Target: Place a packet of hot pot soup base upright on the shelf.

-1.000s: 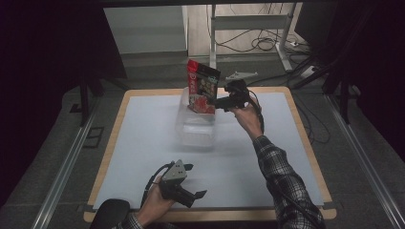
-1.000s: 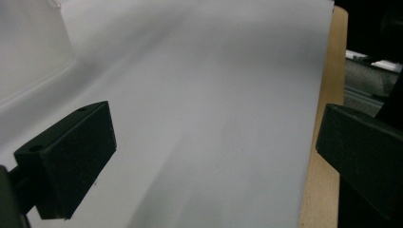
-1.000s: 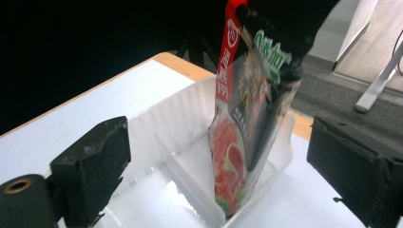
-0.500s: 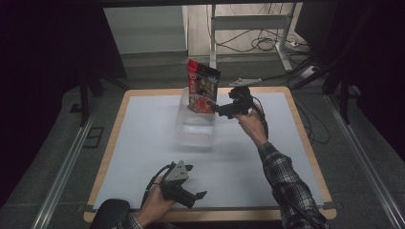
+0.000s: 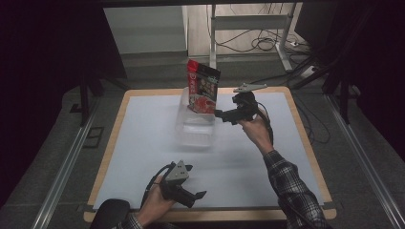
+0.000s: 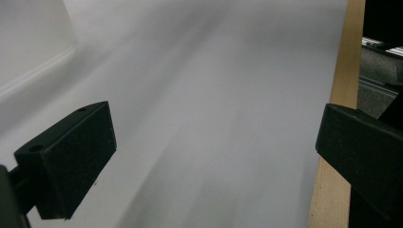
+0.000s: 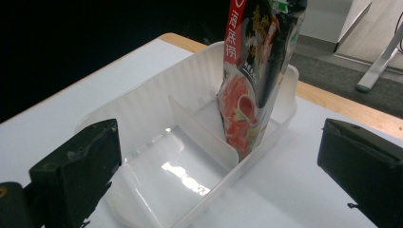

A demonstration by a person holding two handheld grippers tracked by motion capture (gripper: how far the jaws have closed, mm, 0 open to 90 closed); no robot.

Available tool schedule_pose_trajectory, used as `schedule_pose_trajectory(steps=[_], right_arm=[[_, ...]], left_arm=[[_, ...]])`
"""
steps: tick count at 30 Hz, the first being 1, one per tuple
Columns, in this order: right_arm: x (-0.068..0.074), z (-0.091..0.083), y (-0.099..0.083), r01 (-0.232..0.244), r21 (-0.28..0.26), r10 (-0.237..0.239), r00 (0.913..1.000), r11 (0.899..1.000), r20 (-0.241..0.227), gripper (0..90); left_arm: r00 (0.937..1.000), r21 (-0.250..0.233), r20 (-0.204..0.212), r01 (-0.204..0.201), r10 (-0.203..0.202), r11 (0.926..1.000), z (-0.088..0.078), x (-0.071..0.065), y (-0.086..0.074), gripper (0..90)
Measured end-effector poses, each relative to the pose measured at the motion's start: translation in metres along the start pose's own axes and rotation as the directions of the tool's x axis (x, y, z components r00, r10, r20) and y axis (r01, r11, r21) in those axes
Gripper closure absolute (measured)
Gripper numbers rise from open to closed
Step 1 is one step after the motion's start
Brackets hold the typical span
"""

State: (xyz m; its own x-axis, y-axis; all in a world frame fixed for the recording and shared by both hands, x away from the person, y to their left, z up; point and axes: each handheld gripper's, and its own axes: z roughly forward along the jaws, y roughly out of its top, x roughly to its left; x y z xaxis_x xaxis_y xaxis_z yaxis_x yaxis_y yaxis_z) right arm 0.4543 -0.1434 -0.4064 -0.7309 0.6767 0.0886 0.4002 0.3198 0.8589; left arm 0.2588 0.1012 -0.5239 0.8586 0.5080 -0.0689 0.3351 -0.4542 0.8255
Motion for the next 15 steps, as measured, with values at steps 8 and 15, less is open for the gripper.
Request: schedule_pose_trajectory(steps=[8, 15], right_arm=[[0.005, -0.009, -0.015, 0.010, 0.001, -0.010, 0.9997, 1.000, 0.021, 1.8], [0.009, -0.014, -0.029, 0.038, 0.004, -0.038, 0.9985, 0.999, 0.040, 2.2]], left_arm=[[1.0000, 0.006, 0.005, -0.002, 0.002, 1.0000, 0.001, -0.001, 0.000, 0.0], [1.0000, 0.005, 0.007, -0.002, 0.002, 1.0000, 0.001, -0.001, 0.000, 0.0]])
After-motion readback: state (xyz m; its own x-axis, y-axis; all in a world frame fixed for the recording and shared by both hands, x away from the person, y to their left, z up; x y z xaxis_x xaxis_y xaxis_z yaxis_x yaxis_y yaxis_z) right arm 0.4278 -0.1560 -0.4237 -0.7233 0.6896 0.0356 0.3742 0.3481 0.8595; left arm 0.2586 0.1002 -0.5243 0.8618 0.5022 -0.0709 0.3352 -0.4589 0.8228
